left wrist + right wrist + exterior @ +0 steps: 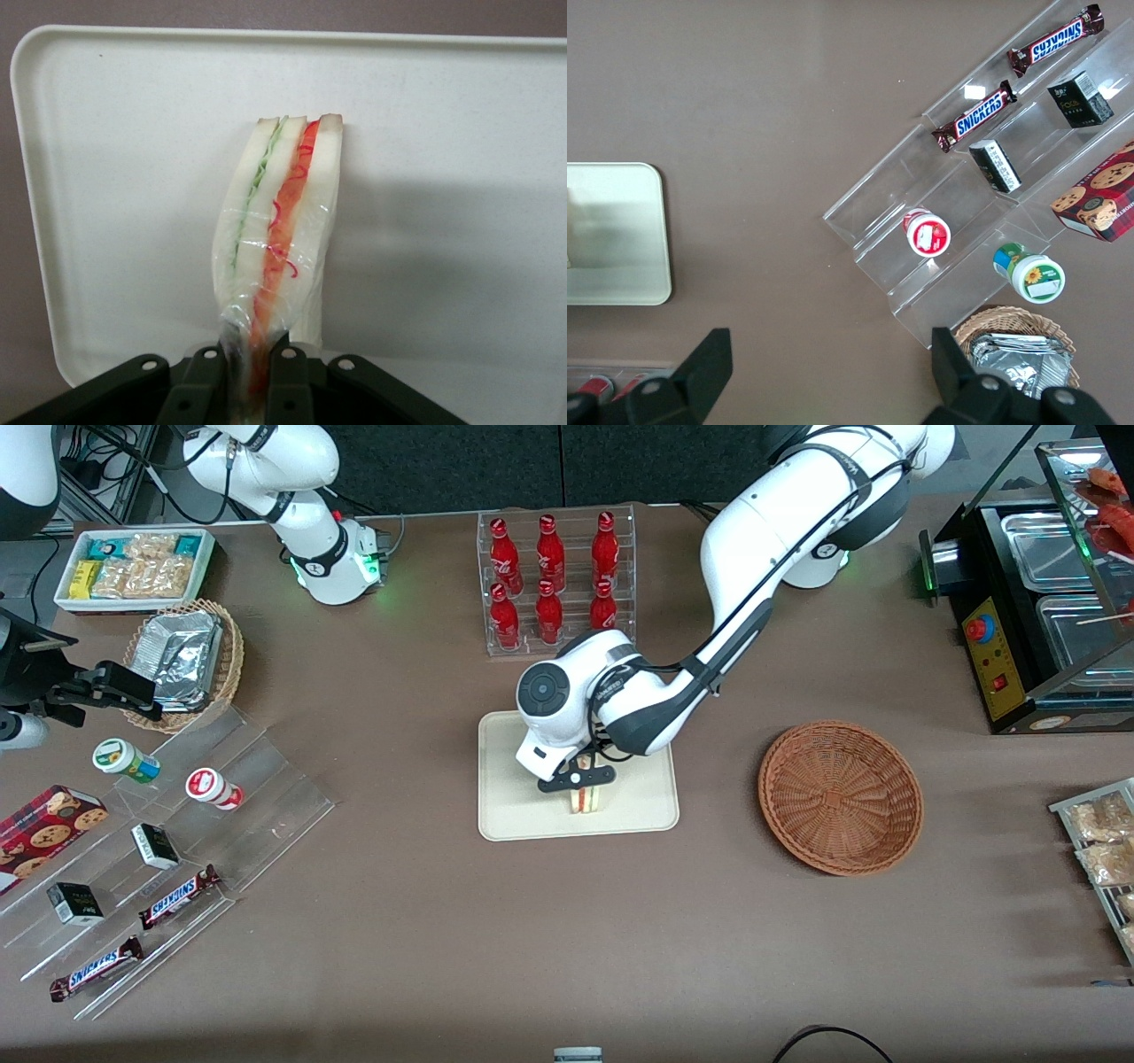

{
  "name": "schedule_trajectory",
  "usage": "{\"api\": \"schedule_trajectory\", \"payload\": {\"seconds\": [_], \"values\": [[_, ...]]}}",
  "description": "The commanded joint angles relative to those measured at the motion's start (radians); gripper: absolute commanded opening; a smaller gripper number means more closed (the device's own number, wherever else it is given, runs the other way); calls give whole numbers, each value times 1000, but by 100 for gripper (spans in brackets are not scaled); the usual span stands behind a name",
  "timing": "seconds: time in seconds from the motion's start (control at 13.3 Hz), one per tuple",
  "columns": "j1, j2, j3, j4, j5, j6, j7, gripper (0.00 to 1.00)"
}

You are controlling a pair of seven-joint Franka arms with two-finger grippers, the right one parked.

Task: Place sandwich from basket to tray
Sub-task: 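Lower the sandwich onto the white tray and open the left gripper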

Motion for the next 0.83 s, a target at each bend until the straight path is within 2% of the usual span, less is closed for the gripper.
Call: {"api": "schedule_trajectory", "payload": {"seconds": [0.0,0.3,0.38,0.45,0.75], "values": [[-44,35,21,71,21,-39,-21,0],[-44,38,21,71,20,-39,-15,0],[-44,39,21,71,20,-36,-14,36],[-43,42,21,71,20,-34,-12,99],[-44,42,21,70,20,-34,-14,100]]}}
